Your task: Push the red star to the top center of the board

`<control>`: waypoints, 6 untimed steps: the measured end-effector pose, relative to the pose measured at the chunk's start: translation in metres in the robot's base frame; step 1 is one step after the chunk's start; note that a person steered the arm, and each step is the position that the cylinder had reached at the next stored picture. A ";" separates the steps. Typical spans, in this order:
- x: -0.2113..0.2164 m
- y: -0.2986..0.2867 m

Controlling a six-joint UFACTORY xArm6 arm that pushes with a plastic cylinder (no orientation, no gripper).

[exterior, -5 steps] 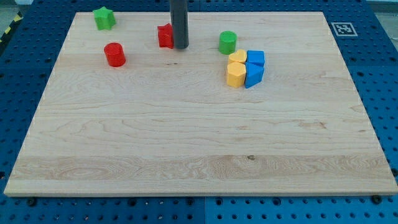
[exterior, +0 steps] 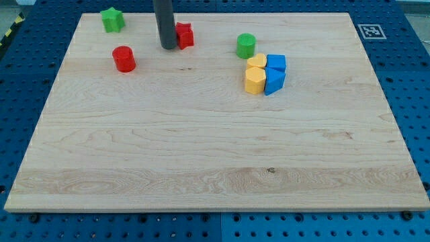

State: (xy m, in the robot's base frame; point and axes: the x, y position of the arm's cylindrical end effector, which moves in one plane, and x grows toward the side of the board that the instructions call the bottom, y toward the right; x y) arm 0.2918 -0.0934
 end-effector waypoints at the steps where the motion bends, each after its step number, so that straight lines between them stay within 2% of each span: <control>1: 0.000 0.023; 2: -0.005 0.049; 4: -0.027 0.048; 6: -0.028 0.001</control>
